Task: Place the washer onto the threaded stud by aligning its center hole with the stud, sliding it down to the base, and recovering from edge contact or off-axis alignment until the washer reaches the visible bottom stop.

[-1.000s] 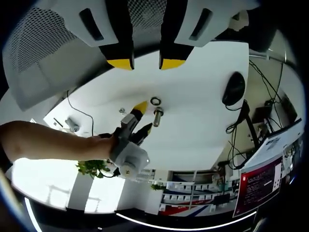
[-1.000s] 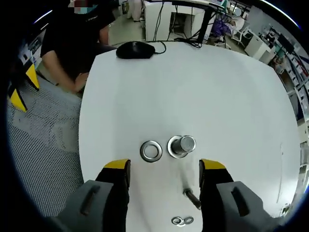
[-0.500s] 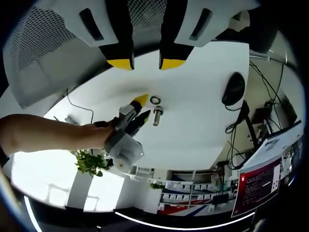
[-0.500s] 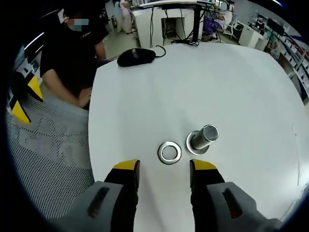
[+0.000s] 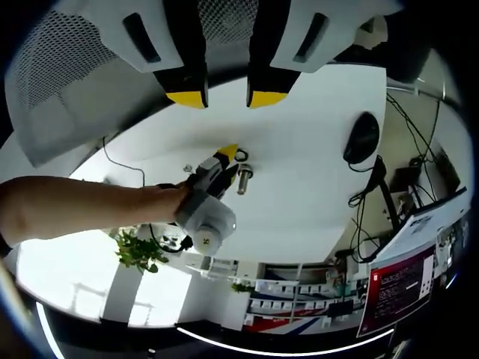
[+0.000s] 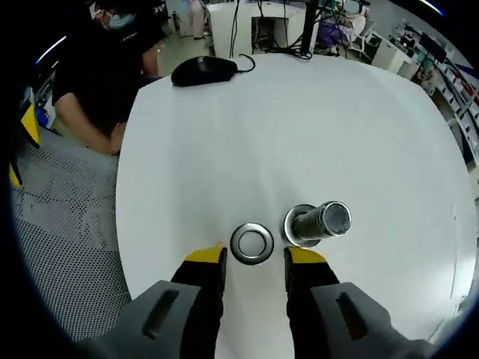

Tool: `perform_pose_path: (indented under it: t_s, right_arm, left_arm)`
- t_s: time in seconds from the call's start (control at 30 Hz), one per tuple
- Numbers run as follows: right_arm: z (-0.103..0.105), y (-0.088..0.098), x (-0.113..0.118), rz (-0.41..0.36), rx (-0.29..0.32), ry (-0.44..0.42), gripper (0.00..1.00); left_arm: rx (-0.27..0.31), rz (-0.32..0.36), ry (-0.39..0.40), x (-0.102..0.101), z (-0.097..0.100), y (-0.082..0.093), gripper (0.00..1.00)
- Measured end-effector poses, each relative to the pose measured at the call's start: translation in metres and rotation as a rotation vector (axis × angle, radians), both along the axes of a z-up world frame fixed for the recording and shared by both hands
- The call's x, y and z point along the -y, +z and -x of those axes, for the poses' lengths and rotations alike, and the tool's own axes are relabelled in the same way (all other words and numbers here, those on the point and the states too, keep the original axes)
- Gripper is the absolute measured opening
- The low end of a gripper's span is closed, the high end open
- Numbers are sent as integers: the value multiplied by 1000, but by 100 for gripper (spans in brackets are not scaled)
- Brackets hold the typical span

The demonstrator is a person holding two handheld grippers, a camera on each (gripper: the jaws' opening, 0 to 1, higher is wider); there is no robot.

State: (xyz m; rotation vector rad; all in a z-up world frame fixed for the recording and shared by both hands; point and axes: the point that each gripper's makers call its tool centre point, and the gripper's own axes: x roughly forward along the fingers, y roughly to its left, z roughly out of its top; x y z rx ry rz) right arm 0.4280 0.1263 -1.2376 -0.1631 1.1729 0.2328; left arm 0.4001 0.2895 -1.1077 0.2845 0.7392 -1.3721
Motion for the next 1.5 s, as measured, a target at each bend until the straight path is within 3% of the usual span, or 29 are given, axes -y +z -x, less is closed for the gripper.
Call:
perform_pose_path:
  t_s: [0.33,0.53,0.93,1.2,1.3,1.4,1.5]
  right_arm:
    - [-8,-4,-3,9,14,53,26]
    - [-6,-2,-3,13,9,51,25]
    - [-5,-2,-2,19,57,44,24]
    - [-4,0,-5,75,68,105,24]
    - [-6,-2,-1,74,72,96,24]
    - [-1,0,-5,-6,74,28,23]
    - [-1,0,1,-1,79,18,23]
  left_arm:
    - [0,1,2,0,0,0,18]
    - [1,2,4,0,0,0,19]
    - [0,2,6,0,-1,0,19]
    - [0,3,9,0,-1,0,19]
    - [-1,4,11,0,-1,0,19]
    - [-1,4,12,0,-1,0,19]
    - [1,2,10,0,-1,0,19]
